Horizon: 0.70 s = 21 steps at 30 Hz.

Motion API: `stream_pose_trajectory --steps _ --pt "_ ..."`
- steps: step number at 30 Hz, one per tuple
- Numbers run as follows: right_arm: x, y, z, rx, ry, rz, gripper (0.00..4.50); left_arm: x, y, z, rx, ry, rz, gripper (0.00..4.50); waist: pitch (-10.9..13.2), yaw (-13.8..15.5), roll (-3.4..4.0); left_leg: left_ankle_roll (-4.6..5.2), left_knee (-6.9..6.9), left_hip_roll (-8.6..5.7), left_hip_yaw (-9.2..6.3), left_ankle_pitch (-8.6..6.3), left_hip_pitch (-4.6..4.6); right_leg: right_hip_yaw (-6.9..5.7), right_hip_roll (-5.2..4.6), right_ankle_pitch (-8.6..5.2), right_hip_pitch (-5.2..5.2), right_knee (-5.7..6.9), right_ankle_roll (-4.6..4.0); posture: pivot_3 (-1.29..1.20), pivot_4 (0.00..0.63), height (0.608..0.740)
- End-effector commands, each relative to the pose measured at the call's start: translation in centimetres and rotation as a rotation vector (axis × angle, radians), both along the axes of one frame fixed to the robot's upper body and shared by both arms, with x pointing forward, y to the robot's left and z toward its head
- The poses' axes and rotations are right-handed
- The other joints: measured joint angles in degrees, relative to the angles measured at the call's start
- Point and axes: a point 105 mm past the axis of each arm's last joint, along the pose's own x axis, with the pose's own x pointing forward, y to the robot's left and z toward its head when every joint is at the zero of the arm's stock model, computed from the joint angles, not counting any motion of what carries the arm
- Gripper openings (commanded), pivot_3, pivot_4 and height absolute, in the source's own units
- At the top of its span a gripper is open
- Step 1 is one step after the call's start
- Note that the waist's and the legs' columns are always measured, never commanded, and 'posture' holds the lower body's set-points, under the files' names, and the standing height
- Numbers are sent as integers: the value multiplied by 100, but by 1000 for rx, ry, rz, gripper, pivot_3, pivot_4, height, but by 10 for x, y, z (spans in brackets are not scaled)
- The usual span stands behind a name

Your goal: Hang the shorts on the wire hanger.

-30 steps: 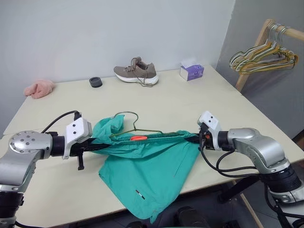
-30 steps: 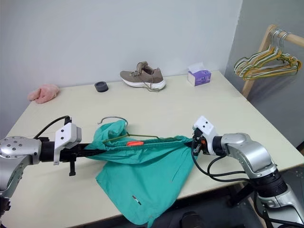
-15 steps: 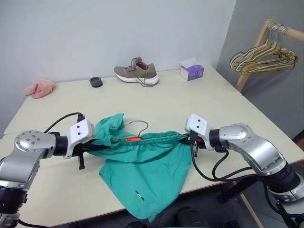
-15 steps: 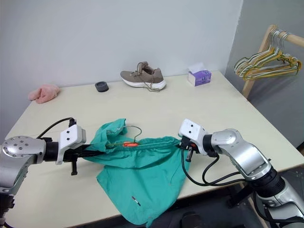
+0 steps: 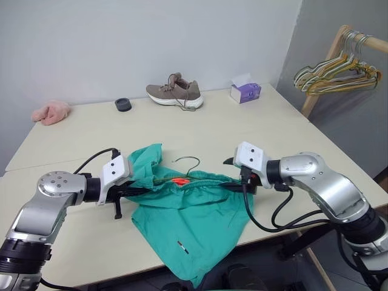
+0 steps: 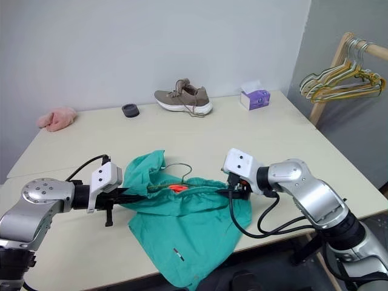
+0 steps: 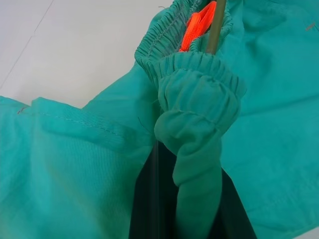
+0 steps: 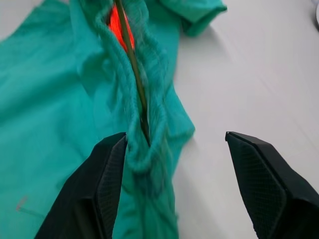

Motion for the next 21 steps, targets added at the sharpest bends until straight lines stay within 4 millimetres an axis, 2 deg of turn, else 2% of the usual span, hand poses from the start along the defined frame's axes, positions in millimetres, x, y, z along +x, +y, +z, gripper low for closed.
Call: stream_pose_trajectory --steps 1,10,12,14,20,21 --pt "-1 6 -3 -16 -22 42 3377 4 -8 13 -23 -45 -30 0 0 -5 0 0 0 0 0 0 0 0 0 0 0 1 0 -278 0 740" --pt "13 31 -19 -29 8 113 3377 7 -12 15 -32 -45 -40 0 -2 -148 -2 0 8 0 0 1 4 0 0 1 7 3 -1 -274 0 740" --pt "16 34 -22 -29 19 124 3008 6 -12 15 -33 -45 -41 0 -2 -153 -4 0 8 -1 -1 1 3 0 0 1 7 3 -2 -267 0 740" --pt "19 37 -25 -29 32 133 2458 5 -12 15 -35 -44 -41 0 -5 -163 -7 0 8 -1 -1 0 3 0 0 2 6 2 -2 -265 0 740" --pt "20 40 -20 -7 47 161 282 6 -12 16 -53 -49 -26 0 -4 -165 -7 0 5 -1 -3 0 3 -2 0 2 5 3 -2 -261 0 740" --pt "19 40 -19 -1 49 163 38 7 -13 17 -69 -52 -19 0 -4 -164 -7 0 5 -1 -4 0 3 -2 0 2 5 3 -2 -261 0 740"
